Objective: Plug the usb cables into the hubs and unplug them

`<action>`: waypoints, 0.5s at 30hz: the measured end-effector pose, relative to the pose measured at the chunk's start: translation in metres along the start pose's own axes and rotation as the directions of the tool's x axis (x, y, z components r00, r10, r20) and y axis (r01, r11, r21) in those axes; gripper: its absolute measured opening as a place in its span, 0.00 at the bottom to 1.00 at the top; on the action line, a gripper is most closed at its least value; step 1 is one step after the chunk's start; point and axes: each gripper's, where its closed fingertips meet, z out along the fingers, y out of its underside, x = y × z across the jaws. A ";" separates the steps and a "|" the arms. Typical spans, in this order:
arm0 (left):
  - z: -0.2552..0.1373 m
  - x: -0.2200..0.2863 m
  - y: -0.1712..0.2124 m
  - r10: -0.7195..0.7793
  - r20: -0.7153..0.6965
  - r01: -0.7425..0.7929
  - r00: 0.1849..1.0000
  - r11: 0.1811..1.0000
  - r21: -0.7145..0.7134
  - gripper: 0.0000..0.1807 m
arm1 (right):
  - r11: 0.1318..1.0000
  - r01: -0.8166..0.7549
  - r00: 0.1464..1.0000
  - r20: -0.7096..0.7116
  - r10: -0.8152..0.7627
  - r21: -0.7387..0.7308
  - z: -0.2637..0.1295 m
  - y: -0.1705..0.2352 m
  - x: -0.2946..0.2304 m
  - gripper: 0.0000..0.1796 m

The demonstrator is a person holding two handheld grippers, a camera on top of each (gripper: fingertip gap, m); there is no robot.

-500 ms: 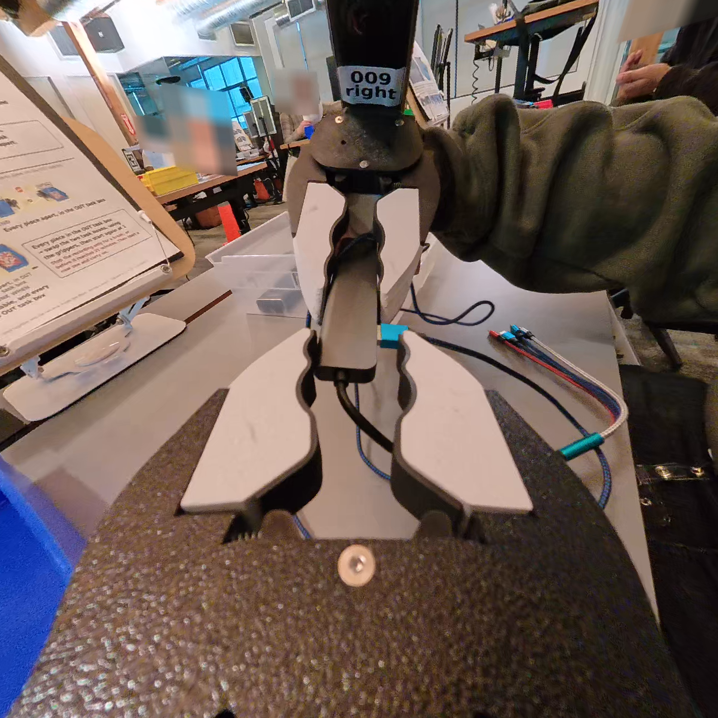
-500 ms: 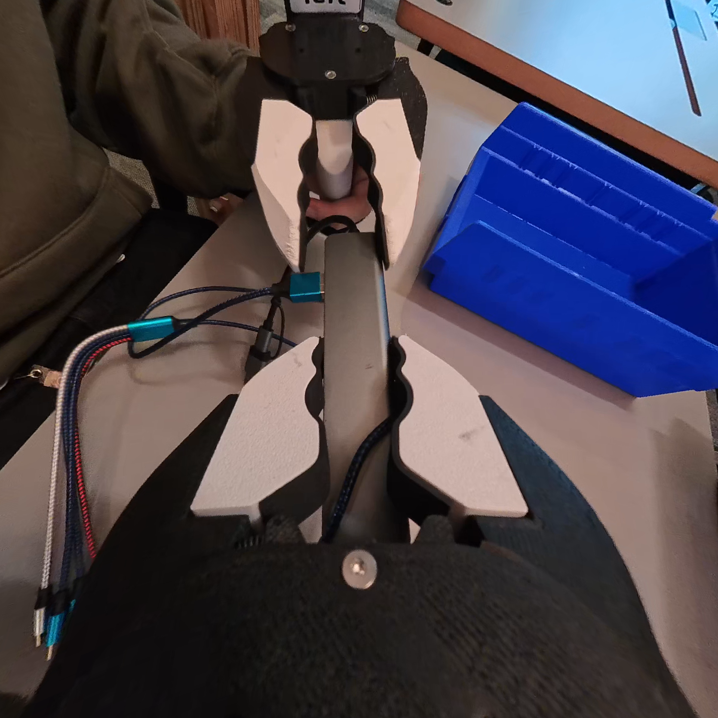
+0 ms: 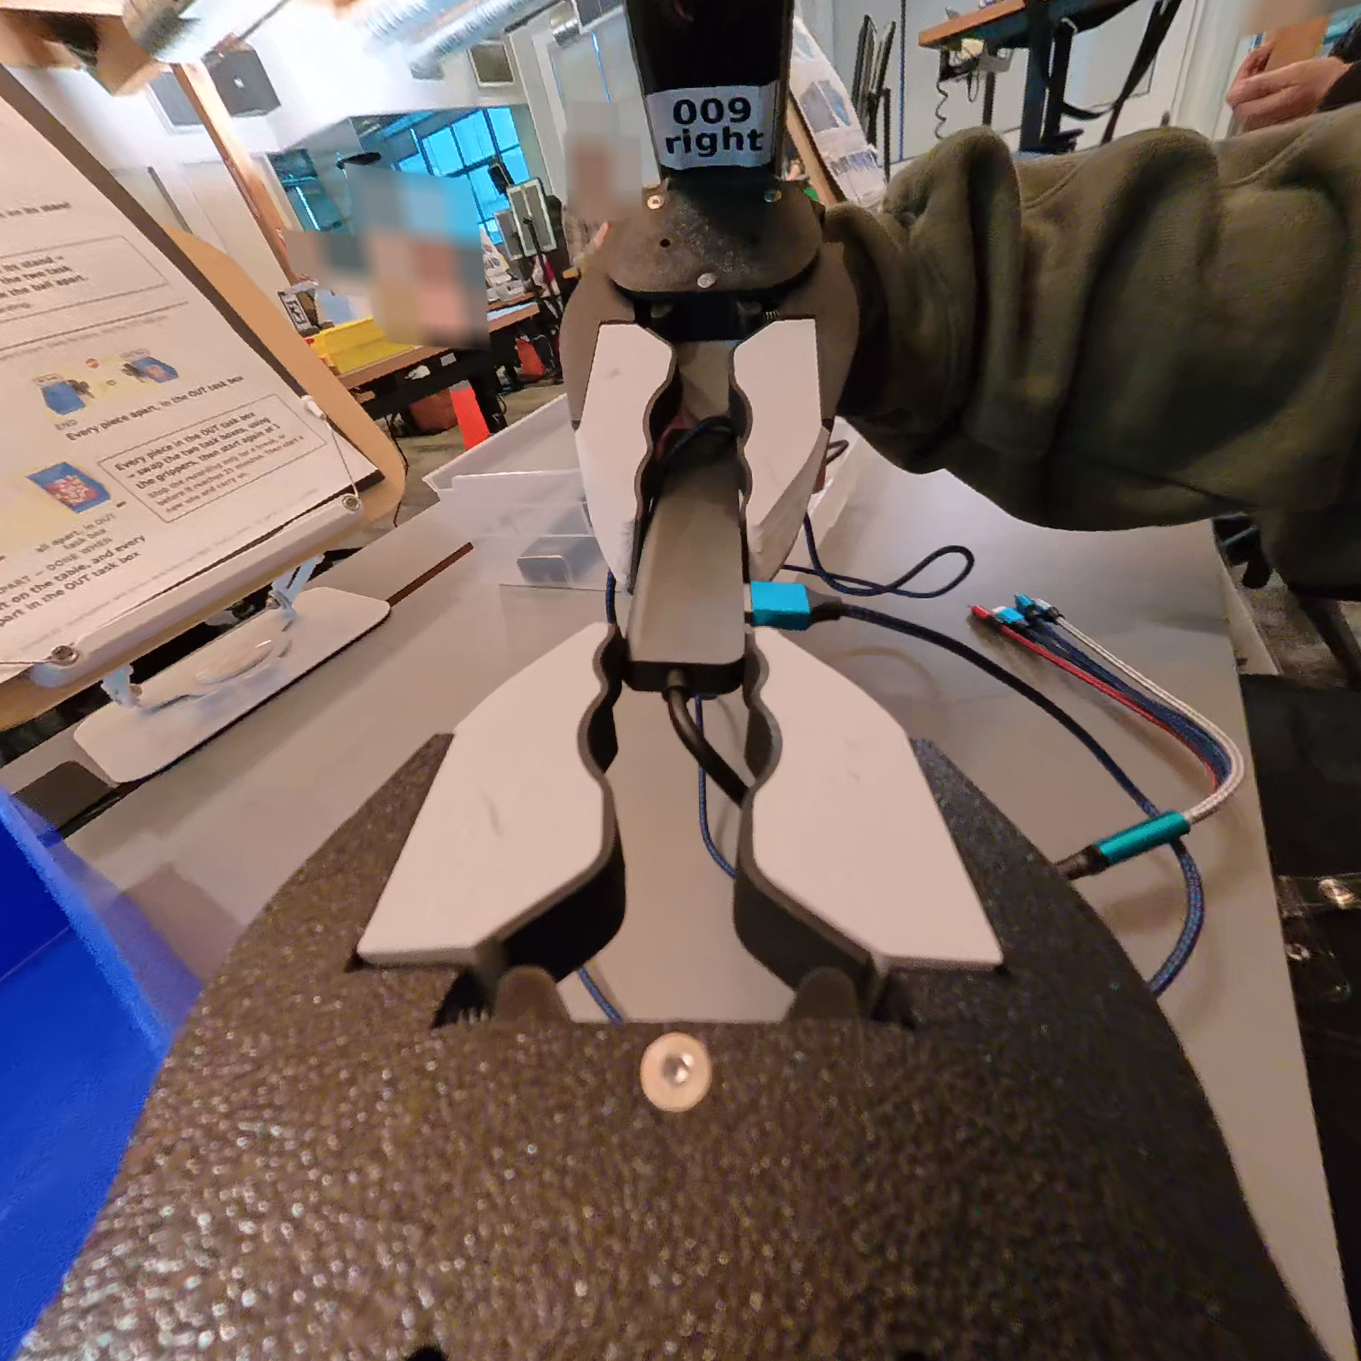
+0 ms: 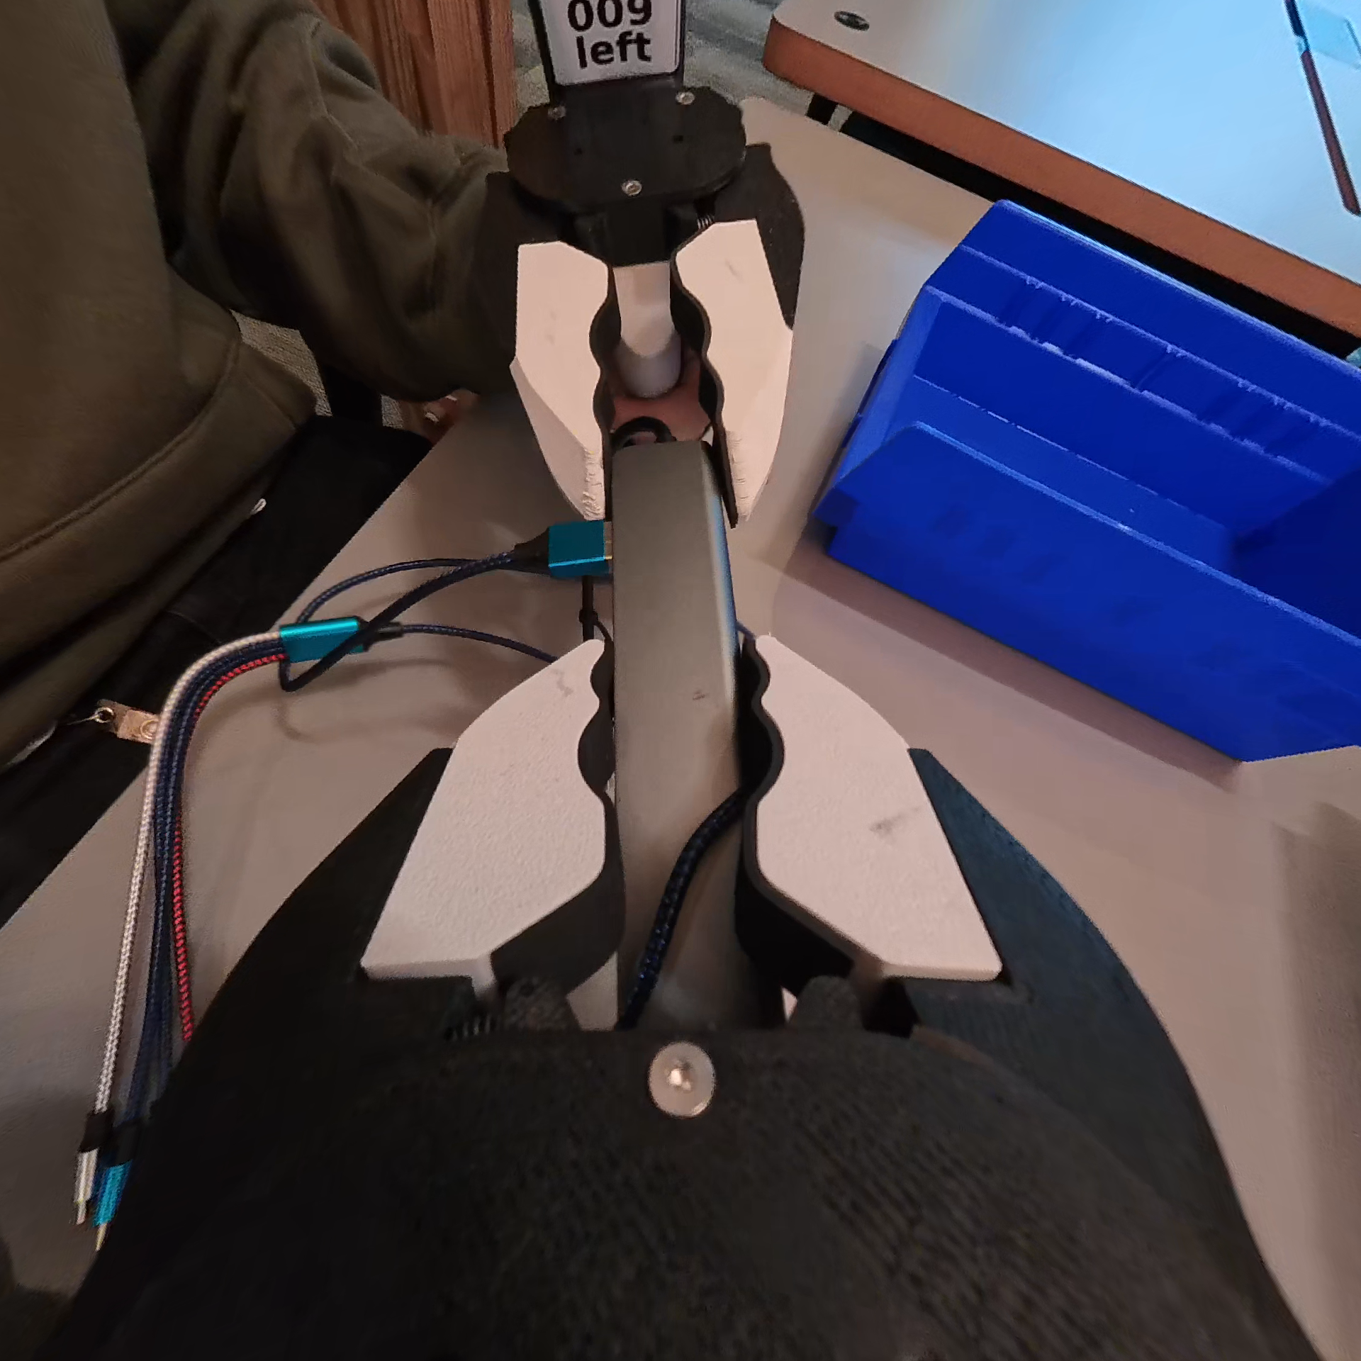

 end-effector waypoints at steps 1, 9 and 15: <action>0.001 -0.001 0.000 -0.010 0.011 0.009 1.000 1.000 0.010 0.17 | 1.000 -0.008 1.000 -0.004 0.008 0.006 0.000 0.000 0.002 0.18; -0.004 -0.034 -0.002 -0.014 0.309 0.002 0.951 0.999 0.039 0.17 | 0.981 -0.181 0.836 -0.515 0.189 0.067 -0.049 -0.002 0.051 0.39; -0.016 -0.056 0.002 -0.034 0.524 0.004 0.851 0.998 0.058 0.17 | 0.930 -0.196 0.636 -0.681 0.362 0.311 -0.012 -0.030 0.023 0.33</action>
